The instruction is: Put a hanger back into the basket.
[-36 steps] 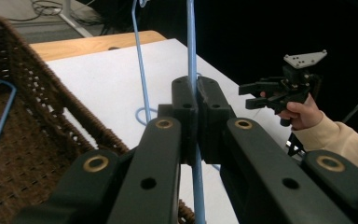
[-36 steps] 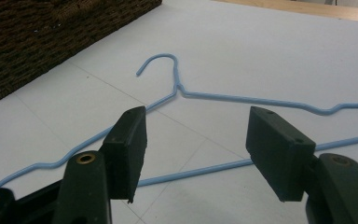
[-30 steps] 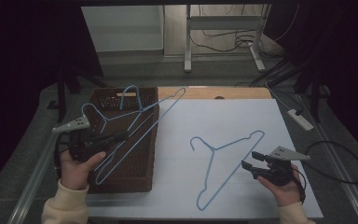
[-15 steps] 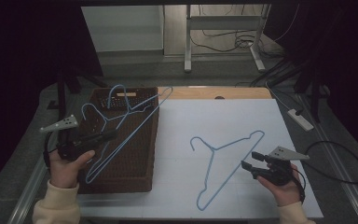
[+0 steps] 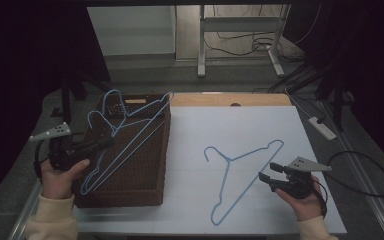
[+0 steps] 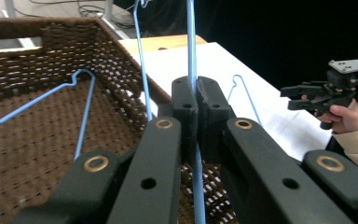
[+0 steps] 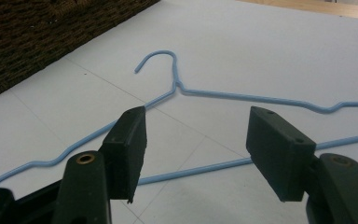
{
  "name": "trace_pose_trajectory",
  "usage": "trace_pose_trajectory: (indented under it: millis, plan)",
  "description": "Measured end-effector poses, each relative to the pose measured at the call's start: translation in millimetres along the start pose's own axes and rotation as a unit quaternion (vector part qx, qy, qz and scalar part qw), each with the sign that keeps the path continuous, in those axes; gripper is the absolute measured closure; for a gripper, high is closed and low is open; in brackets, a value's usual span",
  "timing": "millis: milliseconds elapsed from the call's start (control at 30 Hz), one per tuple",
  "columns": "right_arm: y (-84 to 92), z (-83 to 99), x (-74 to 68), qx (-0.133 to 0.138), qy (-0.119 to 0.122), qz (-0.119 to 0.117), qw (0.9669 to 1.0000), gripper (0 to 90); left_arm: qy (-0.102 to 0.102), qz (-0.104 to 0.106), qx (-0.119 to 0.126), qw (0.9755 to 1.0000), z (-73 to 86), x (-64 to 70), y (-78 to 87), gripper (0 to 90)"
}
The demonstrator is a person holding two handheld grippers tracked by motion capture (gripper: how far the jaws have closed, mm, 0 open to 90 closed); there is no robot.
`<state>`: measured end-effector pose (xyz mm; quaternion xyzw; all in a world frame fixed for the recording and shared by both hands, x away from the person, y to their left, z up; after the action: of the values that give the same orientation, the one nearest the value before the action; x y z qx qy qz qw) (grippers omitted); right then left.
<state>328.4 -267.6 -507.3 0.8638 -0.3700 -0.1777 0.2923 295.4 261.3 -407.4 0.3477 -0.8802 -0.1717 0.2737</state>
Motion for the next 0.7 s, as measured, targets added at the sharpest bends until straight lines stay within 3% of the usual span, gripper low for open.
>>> trace_pose_trajectory:
  millis: [267, 400, 700]
  plan:
    - [-1.3, 1.4, 1.4, -0.004, -0.001, 0.003, 1.0, 38.6, 0.013, -0.016, -0.003, 0.9998, 5.6, -16.8, 6.5, 86.6]
    - [-2.2, 1.6, 1.7, -0.004, 0.001, 0.006, 1.0, 38.1, 0.014, -0.026, -0.025, 0.9992, 9.7, -24.0, -2.6, 86.6]
    - [-3.2, 2.3, 1.8, -0.007, 0.003, 0.007, 1.0, 38.0, 0.029, -0.021, -0.051, 0.998, 15.9, -34.8, -15.8, 86.2]
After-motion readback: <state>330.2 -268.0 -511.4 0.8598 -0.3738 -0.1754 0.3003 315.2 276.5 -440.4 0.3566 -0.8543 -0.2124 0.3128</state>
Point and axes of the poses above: each handheld gripper's, and its own axes: y roughly backward along the jaws, z roughly out of its underside, x roughly to its right, the point moved 6 cm from there along -y, roughly forward along the jaws, and after that the axes turned 9 degrees about -x, right-handed, at the moved point
